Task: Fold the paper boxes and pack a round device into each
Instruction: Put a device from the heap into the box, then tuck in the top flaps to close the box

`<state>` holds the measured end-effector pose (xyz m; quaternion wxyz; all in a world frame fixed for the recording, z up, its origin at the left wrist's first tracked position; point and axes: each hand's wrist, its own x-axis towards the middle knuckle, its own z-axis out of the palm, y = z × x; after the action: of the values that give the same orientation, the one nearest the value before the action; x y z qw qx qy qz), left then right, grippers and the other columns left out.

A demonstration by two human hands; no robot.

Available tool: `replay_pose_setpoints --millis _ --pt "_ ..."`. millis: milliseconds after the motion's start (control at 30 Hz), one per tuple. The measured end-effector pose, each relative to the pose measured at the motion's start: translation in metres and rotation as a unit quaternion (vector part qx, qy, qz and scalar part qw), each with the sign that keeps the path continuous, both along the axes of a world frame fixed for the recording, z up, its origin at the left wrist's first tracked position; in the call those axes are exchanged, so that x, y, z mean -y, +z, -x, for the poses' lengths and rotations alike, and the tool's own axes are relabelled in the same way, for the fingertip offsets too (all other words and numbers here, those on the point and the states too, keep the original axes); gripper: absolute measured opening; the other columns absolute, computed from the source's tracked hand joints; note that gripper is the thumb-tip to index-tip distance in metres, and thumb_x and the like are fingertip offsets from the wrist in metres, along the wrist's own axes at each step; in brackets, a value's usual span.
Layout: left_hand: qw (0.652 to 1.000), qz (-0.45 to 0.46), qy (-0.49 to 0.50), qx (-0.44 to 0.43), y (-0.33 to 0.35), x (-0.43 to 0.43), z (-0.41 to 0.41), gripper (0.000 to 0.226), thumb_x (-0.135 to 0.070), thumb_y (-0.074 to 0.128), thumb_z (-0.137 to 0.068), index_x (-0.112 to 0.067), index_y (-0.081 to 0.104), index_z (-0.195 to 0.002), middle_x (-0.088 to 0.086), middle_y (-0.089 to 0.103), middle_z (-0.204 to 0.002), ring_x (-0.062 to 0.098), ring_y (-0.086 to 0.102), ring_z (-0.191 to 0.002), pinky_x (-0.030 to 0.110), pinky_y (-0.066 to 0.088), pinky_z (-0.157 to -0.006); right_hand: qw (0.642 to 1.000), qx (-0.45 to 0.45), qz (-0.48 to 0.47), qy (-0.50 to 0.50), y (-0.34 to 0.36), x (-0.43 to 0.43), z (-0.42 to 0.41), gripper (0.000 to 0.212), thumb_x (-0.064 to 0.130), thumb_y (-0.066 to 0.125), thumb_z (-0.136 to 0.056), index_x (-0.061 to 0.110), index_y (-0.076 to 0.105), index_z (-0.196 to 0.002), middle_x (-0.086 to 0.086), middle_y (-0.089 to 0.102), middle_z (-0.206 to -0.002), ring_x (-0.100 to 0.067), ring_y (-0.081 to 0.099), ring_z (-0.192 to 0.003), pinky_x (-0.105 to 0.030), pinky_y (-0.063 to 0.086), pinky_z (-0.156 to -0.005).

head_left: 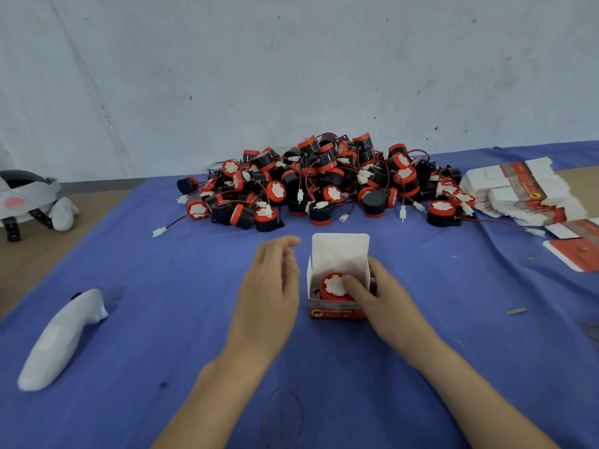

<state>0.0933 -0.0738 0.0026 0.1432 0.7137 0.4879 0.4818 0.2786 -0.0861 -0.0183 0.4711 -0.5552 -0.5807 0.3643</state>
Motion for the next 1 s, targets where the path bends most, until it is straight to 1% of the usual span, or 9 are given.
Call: replay_pose_setpoints --millis 100,200,367,567,700,800,867,933,1000 --pt "0.986 0.145 -0.050 0.059 -0.003 -0.005 0.001 0.016 -0.033 0.045 -0.104 -0.046 0.054 -0.108 -0.022 0.063 -0.098 0.000 0.063 -0.087 0.024 0.056 -0.073 0.997 -0.045 0.008 0.066 0.004 0.004 0.000 0.035 0.052 0.041 -0.103 0.042 0.054 -0.134 0.022 0.067 -0.122 0.006 0.061 -0.113 -0.015 0.048 -0.093" --pt "0.970 0.211 -0.083 0.085 -0.005 -0.007 0.000 0.011 -0.039 0.049 -0.102 -0.046 0.053 -0.109 -0.020 0.062 -0.101 -0.003 0.062 -0.082 0.025 0.057 -0.068 0.994 -0.075 0.030 0.073 0.007 0.004 -0.002 0.054 0.056 0.019 -0.106 0.038 0.067 -0.121 0.020 0.072 -0.114 0.010 0.062 -0.108 -0.004 0.045 -0.085" --pt "0.960 0.250 -0.096 0.082 -0.007 -0.010 -0.004 0.026 -0.047 0.057 -0.096 -0.043 0.043 -0.117 -0.022 0.056 -0.109 -0.009 0.059 -0.073 0.016 0.046 -0.063 0.991 -0.117 0.046 0.053 0.005 -0.003 -0.005 0.027 0.028 0.041 -0.108 0.035 0.063 -0.122 0.017 0.073 -0.111 0.002 0.067 -0.103 -0.013 0.052 -0.082" --pt "0.942 0.273 -0.127 0.149 -0.008 -0.016 -0.009 0.016 -0.018 0.059 -0.099 -0.034 0.061 -0.102 -0.011 0.066 -0.101 0.001 0.061 -0.058 0.017 0.045 -0.051 0.995 -0.076 0.014 0.057 0.001 -0.003 -0.002 0.029 0.011 0.054 -0.102 0.036 0.058 -0.116 0.015 0.072 -0.104 0.000 0.068 -0.095 -0.013 0.052 -0.073" --pt "0.948 0.260 -0.133 0.129 -0.010 -0.018 -0.010 0.045 0.004 0.046 -0.091 -0.034 0.068 -0.082 0.008 0.073 -0.080 0.010 0.055 -0.055 0.020 0.042 -0.047 0.998 -0.043 -0.005 0.043 -0.002 -0.005 -0.007 0.016 0.014 0.057 -0.100 0.027 0.066 -0.103 0.012 0.072 -0.100 0.001 0.068 -0.089 -0.012 0.050 -0.070" --pt "0.949 0.252 -0.144 0.121 -0.010 -0.018 -0.005 0.054 0.009 0.036 -0.089 -0.030 0.072 -0.081 -0.011 0.071 -0.098 0.007 0.065 -0.064 0.021 0.048 -0.053 0.997 -0.009 0.009 0.079 -0.005 -0.004 -0.011 0.034 0.011 0.045 -0.105 0.036 0.068 -0.106 0.022 0.071 -0.108 0.002 0.065 -0.103 -0.010 0.048 -0.080" --pt "0.949 0.257 -0.151 0.102 -0.011 -0.018 0.002 0.057 0.007 0.033 -0.093 -0.029 0.076 -0.086 -0.015 0.062 -0.122 0.003 0.068 -0.085 0.023 0.055 -0.070 0.995 0.005 0.028 0.098 -0.004 -0.002 -0.017 0.048 0.010 0.037 -0.106 0.046 0.068 -0.110 0.030 0.058 -0.131 0.013 0.051 -0.120 -0.004 0.042 -0.088" --pt "0.951 0.252 -0.165 0.065 -0.012 -0.018 0.010 0.053 -0.002 0.038 -0.099 -0.036 0.078 -0.093 -0.018 0.056 -0.132 -0.003 0.060 -0.109 0.026 0.052 -0.092 0.992 0.036 0.028 0.121 -0.005 0.000 -0.025 0.049 0.017 0.035 -0.107 0.053 0.065 -0.119 0.036 0.036 -0.147 0.021 0.032 -0.131 -0.003 0.034 -0.095" --pt "0.959 0.213 -0.186 -0.003 -0.012 -0.016 0.015 0.035 -0.023 0.050 -0.102 -0.050 0.072 -0.100 -0.030 0.052 -0.135 -0.010 0.052 -0.118 0.021 0.045 -0.097 0.988 0.047 0.027 0.148 -0.007 0.003 -0.028 0.041 0.027 0.039 -0.107 0.056 0.060 -0.127 0.046 0.027 -0.148 0.024 0.027 -0.133 -0.005 0.033 -0.098"
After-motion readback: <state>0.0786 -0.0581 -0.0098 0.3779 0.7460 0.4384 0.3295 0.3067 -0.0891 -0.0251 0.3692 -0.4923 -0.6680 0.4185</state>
